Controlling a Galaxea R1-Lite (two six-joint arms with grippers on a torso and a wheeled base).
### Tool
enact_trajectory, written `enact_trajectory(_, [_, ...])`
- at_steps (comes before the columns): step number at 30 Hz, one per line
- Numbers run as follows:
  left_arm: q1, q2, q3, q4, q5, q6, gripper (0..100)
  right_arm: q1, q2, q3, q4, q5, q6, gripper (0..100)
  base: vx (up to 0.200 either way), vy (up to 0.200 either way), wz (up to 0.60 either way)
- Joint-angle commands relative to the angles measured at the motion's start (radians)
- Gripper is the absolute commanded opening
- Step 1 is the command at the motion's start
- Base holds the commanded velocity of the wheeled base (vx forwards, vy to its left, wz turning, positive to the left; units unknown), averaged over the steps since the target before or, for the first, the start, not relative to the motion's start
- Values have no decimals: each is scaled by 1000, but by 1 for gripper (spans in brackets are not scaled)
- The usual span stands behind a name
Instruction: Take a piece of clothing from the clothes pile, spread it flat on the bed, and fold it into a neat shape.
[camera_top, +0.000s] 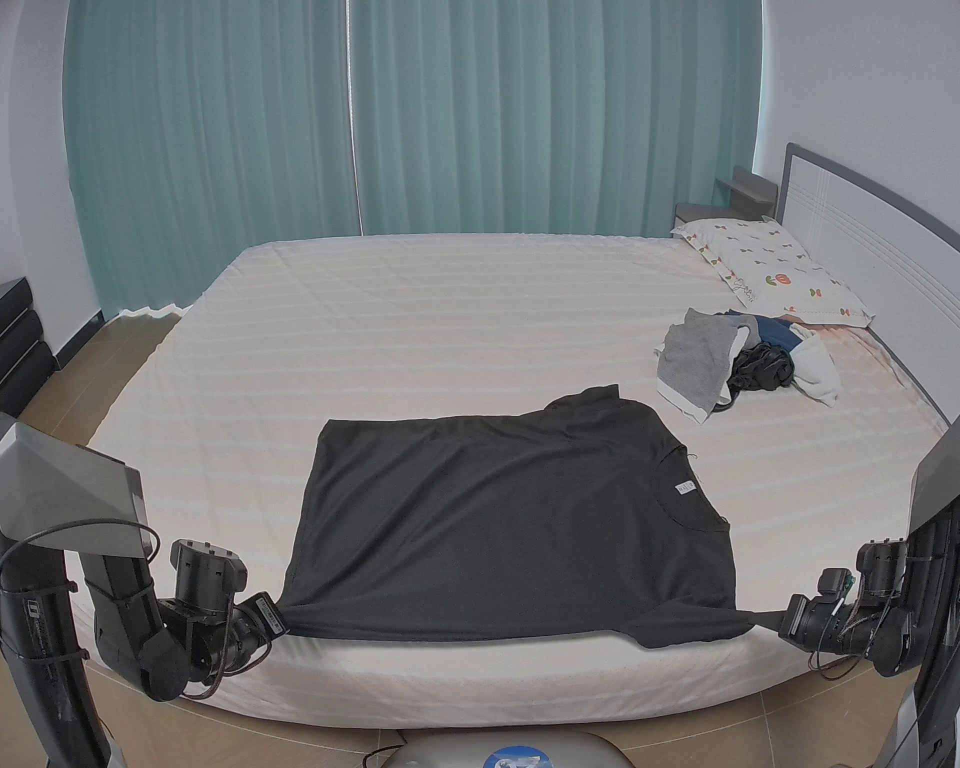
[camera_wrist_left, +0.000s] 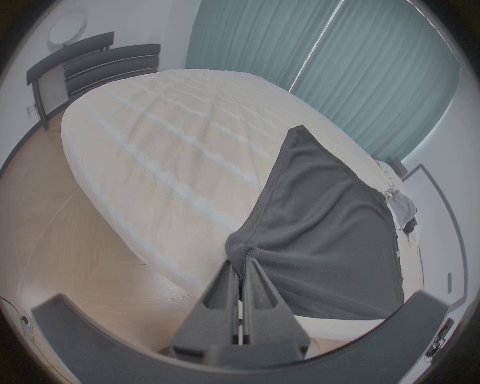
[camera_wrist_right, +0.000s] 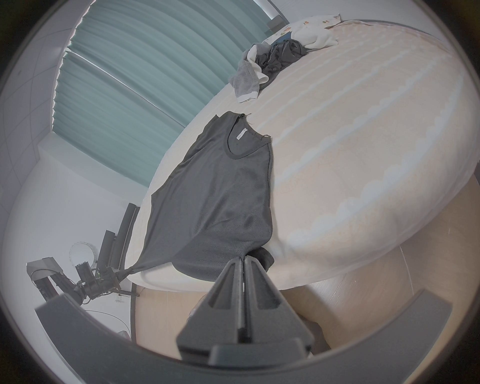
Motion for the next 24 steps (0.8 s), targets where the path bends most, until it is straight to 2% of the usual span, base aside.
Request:
enact_trajectory(1, [-11, 3, 30, -1, 3, 19, 0, -9, -12, 20, 25, -3, -13, 0, 0, 0, 0])
enact_trajectory(4, [-28, 3, 59, 2, 4, 44, 0, -10, -47, 20, 114, -4, -59, 0, 0, 0, 0])
enact_trajectory(8, [-39, 5, 108, 1, 4, 125, 0, -12, -93, 20, 236, -6, -142, 0, 0, 0, 0])
enact_trajectory(13, [-40, 5, 123, 2, 14, 134, 0, -32, -135, 20, 315, -13, -194, 0, 0, 0, 0])
enact_trajectory(16, [-52, 6, 140, 12, 17, 153, 0, -47, -159, 20, 394, -29, -262, 0, 0, 0, 0])
enact_trajectory(20, [-66, 22, 173, 10, 18, 194, 0, -69, -161, 20, 427, -50, -329, 0, 0, 0, 0])
enact_trajectory(24, [-86, 32, 200, 12, 18, 208, 0, -75, -168, 20, 451, -50, -337, 0, 0, 0, 0])
